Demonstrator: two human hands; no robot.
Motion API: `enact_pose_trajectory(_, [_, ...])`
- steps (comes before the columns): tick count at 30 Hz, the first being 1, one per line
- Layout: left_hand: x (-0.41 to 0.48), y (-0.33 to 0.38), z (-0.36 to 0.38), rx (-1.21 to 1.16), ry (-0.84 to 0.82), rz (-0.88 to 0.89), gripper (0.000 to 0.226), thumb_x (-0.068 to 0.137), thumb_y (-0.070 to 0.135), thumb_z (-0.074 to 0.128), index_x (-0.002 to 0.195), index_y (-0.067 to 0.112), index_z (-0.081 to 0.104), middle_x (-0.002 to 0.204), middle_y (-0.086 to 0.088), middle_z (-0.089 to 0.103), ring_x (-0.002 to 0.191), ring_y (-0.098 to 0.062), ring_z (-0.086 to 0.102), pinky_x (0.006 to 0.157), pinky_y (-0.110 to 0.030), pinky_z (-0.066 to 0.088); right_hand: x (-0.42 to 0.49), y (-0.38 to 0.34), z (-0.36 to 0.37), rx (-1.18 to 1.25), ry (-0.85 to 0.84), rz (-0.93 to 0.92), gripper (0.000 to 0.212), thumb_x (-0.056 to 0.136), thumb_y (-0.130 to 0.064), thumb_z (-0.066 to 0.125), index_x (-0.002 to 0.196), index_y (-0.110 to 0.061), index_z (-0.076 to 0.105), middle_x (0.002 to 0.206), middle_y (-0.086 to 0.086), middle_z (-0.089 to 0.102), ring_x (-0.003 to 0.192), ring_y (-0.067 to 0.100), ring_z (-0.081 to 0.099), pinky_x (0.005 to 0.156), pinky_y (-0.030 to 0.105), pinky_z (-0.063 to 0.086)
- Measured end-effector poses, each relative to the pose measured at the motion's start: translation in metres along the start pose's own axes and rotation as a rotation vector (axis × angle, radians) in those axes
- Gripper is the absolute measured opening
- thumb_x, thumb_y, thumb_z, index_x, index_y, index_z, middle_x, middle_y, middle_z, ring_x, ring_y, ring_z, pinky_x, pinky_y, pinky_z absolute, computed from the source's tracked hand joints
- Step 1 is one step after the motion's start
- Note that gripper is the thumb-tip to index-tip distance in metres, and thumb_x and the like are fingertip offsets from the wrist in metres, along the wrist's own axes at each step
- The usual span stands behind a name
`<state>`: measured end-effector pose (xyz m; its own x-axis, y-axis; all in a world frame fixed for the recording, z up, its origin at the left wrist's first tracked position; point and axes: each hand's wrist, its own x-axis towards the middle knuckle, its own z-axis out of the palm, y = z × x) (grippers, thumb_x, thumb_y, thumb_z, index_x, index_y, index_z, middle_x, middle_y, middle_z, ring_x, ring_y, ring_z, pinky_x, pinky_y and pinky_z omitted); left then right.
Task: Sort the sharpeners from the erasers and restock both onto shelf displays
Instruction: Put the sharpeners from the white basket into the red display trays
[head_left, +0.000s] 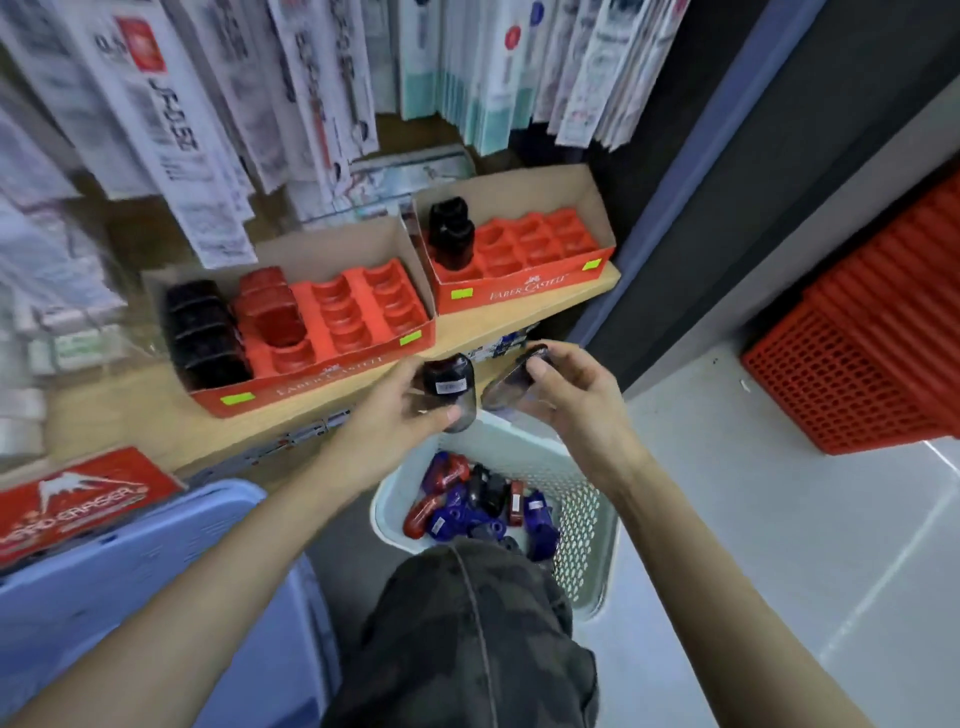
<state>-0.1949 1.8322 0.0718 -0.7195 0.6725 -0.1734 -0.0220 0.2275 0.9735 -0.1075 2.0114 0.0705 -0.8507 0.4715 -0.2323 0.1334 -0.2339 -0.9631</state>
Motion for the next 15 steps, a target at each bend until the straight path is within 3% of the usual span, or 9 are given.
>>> enact_pose_trajectory(4, [-0.009, 0.035, -0.014, 0.026, 0.132, 0.174, 0.049, 0.084, 0.006, 0.067, 0.11, 0.042, 0.047, 0.114, 0.012, 0.062, 0.1, -0.003, 0.063, 0.089, -0.021, 0.048, 0.028, -0.052, 0.016, -0.061, 0.095, -0.207, 0.015, 0.087, -0.019, 0.068, 0.101, -0.017, 0.067, 0.101, 0.006, 0.067, 0.092, 0.019, 0.063, 0.074, 0.03, 0.052])
enact_pose_trajectory(7, [-0.007, 0.053, -0.028, 0.01, 0.29, 0.248, 0.052, 0.085, 0.003, 0.065, 0.11, 0.045, 0.046, 0.113, 0.015, 0.06, 0.097, -0.001, 0.064, 0.088, -0.02, 0.049, 0.06, -0.081, 0.04, -0.233, 0.151, -0.354, 0.021, 0.085, -0.018, 0.069, 0.106, -0.015, 0.063, 0.105, -0.002, 0.065, 0.099, 0.008, 0.06, 0.085, 0.02, 0.049])
enact_pose_trajectory(9, [-0.001, 0.057, -0.036, 0.007, 0.363, 0.248, 0.052, 0.084, 0.002, 0.066, 0.108, 0.044, 0.046, 0.113, 0.015, 0.059, 0.098, -0.003, 0.064, 0.09, -0.025, 0.049, 0.077, -0.089, 0.055, -0.388, 0.173, -0.41, 0.025, 0.085, -0.018, 0.07, 0.107, -0.014, 0.061, 0.101, -0.009, 0.062, 0.091, -0.002, 0.056, 0.083, 0.011, 0.045])
enact_pose_trajectory(13, [0.009, 0.055, -0.042, -0.017, 0.403, 0.198, 0.047, 0.083, 0.002, 0.066, 0.115, 0.031, 0.048, 0.118, 0.005, 0.06, 0.102, -0.012, 0.063, 0.095, -0.032, 0.049, 0.091, -0.077, 0.065, -0.654, 0.16, -0.386, 0.032, 0.085, -0.019, 0.07, 0.113, -0.007, 0.06, 0.101, -0.007, 0.057, 0.092, 0.003, 0.05, 0.068, -0.004, 0.035])
enact_pose_trajectory(15, [0.011, 0.053, -0.041, -0.025, 0.404, 0.189, 0.046, 0.083, 0.002, 0.067, 0.115, 0.029, 0.047, 0.118, 0.001, 0.061, 0.1, -0.011, 0.064, 0.092, -0.028, 0.05, 0.093, -0.065, 0.063, -0.733, 0.121, -0.368, 0.034, 0.084, -0.019, 0.071, 0.115, -0.007, 0.06, 0.106, -0.004, 0.059, 0.096, 0.008, 0.052, 0.072, -0.002, 0.033])
